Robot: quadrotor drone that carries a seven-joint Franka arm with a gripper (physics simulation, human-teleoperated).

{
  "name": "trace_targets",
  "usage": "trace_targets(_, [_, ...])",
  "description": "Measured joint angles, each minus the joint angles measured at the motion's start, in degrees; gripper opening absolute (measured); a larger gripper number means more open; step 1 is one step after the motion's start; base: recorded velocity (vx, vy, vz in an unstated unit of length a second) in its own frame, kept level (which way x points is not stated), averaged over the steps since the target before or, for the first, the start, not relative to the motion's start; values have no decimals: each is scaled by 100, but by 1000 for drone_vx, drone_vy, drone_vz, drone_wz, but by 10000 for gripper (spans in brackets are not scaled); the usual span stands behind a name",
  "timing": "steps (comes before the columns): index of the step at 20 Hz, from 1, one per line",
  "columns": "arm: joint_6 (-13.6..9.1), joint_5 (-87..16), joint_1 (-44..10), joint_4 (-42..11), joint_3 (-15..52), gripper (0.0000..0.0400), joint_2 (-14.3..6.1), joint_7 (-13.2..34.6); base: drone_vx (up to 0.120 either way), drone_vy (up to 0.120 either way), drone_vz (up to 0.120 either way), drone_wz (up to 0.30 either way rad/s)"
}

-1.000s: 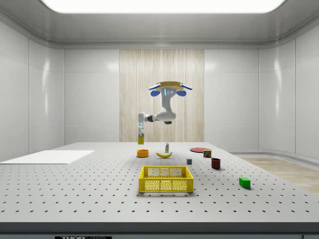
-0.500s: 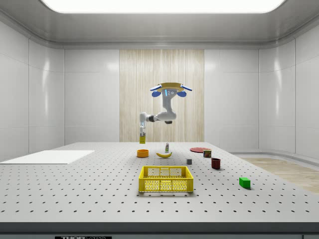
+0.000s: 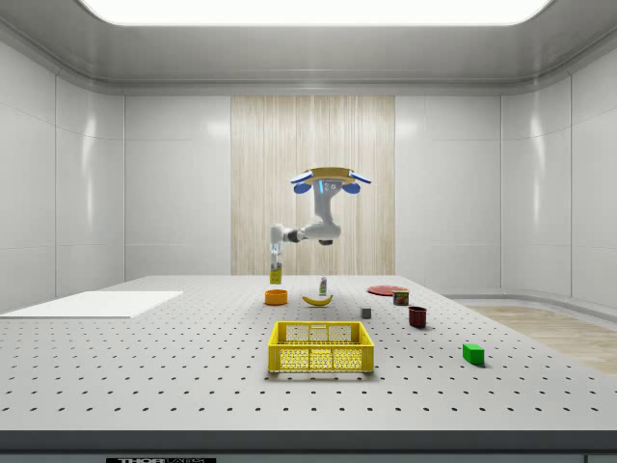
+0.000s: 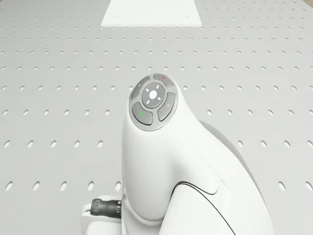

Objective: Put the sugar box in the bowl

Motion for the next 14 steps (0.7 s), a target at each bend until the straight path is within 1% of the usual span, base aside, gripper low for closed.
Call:
trace_targets(3, [10,4,-1,0,1,167,-11,1,0,0,-120,0])
trace_targets(9, [38,-13,-5,3,-22,167,-33,-2,0,0,0,0])
trace_targets(14, [154,-318,-36,43,-346,167,-61,-33,0,0,0,0])
